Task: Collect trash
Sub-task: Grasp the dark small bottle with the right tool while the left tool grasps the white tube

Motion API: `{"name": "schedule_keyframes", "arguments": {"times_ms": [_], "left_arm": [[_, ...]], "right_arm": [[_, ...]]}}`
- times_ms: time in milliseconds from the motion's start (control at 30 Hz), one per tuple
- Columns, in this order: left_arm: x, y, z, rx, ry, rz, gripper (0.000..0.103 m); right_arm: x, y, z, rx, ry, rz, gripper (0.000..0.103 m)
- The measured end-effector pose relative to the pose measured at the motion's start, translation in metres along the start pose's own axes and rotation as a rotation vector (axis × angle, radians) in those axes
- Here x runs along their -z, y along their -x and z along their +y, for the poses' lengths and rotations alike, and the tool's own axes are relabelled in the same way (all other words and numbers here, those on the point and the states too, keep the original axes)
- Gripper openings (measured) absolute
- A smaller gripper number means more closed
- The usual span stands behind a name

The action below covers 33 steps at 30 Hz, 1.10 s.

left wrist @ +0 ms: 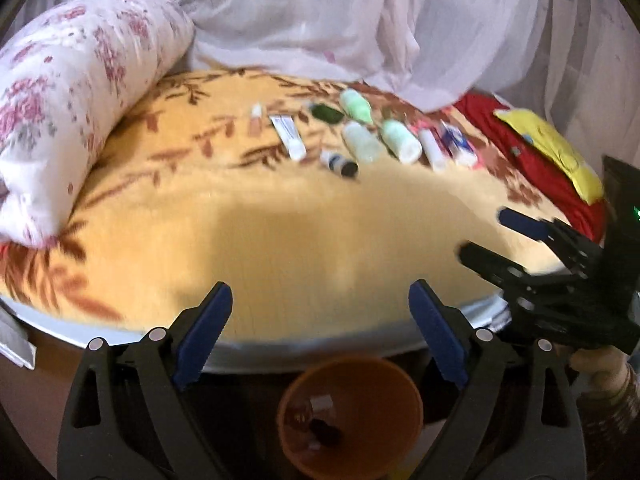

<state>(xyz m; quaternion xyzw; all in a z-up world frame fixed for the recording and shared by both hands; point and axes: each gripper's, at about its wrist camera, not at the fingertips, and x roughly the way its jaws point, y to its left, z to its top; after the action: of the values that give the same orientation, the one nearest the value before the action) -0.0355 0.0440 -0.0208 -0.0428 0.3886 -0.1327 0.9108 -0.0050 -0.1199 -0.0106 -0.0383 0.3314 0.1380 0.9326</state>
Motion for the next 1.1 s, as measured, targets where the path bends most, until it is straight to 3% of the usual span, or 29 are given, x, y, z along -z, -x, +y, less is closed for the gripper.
{"name": "schedule_keyframes", "arguments": {"times_ms": [233,500,533,600,633,667,800,933,1000,1100], "left_arm": [[-0.014,-0.008,0.006,-0.018,0.012,-0.01,0.088],[-0.015,-0.012,0.02,-0.034,0.039,-0.012,0.088],[-0.016,-0.013,0.022,-0.036,0.043,-0.013,0.088],[-0.018,-0.015,0.023,-0.039,0.046,-0.011,0.088],[-0.02,-0.017,0.024,-0.041,0.047,-0.01,0.088],[-0.022,-0.019,0.024,-0.042,0.048,-0.01,0.088],[-0.035,-0.03,0.024,-0.036,0.052,-0.012,0.088],[-0.068,-0.057,0.026,-0.033,0.073,-0.013,0.088],[-0.091,-0.08,0.024,-0.042,0.074,0.002,0.087],[-0.12,-0.117,0.016,-0.076,0.063,0.032,0.079]], "right_arm": [[-0.062,-0.079,0.013,0.013,0.014,0.028,0.086],[-0.096,-0.165,0.021,0.062,0.039,0.227,0.081],[-0.096,-0.177,0.021,0.065,0.038,0.271,0.075],[-0.095,-0.193,0.018,0.036,0.018,0.327,0.047],[-0.094,-0.197,0.015,0.006,0.001,0.343,0.023],[-0.093,-0.198,0.01,-0.023,-0.034,0.348,0.023],[-0.086,-0.157,0.005,-0.018,-0.027,0.199,0.023],[-0.07,-0.098,0.0,-0.004,-0.015,0.06,0.023],[-0.065,-0.077,-0.006,0.004,-0.017,0.021,0.023],[-0.057,-0.052,-0.022,0.014,-0.043,-0.021,0.023]]}}
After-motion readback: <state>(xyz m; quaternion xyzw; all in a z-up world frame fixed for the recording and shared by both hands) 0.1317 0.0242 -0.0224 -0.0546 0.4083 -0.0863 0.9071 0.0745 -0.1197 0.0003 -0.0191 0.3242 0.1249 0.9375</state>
